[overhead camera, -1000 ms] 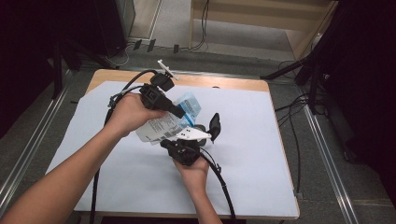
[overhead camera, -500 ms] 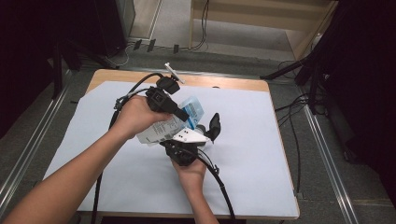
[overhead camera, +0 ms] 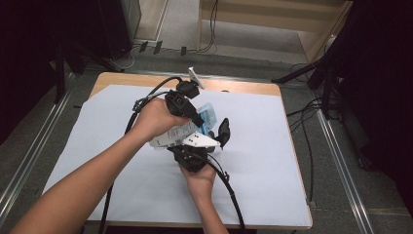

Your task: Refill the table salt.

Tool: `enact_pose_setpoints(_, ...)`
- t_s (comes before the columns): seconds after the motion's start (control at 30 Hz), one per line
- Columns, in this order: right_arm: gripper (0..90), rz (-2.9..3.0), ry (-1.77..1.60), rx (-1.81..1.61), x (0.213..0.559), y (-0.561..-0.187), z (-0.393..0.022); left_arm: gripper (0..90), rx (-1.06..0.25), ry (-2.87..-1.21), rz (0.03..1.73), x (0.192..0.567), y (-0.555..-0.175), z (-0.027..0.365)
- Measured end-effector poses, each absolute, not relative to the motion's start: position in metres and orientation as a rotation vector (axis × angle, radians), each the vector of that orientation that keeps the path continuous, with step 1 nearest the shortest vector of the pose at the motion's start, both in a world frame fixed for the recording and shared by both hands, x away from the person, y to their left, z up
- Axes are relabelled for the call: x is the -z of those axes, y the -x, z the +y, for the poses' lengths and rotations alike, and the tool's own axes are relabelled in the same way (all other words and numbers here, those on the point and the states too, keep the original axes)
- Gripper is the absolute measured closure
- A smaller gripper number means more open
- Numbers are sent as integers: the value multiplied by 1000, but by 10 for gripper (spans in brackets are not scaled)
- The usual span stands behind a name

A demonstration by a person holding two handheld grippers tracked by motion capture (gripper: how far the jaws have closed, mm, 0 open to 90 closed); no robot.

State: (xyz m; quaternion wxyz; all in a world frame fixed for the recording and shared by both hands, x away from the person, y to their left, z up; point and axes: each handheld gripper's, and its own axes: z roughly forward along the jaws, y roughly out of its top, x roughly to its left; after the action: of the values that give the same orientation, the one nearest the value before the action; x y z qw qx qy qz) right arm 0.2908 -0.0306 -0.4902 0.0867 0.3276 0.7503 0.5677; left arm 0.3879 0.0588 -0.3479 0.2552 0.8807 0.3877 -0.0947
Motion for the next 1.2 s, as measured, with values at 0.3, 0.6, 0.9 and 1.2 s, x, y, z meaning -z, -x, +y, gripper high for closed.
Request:
enact_pose_setpoints(0.3,900,2192,-1004,-1750,488,-293,-32,900,217,-2454,1056,347,-389,41)
enact_pose_setpoints(0.6,900,2171,-1047,-1774,487,-296,-36,900,214,-2468,1061,348,-394,33)
enact_pose_setpoints(0.9,900,2158,-1073,-1791,487,-300,-37,887,223,-2440,1060,351,-396,32)
enact_pose_setpoints(1.2,900,2160,-1086,-1803,489,-300,-35,893,222,-2438,1066,353,-397,32)
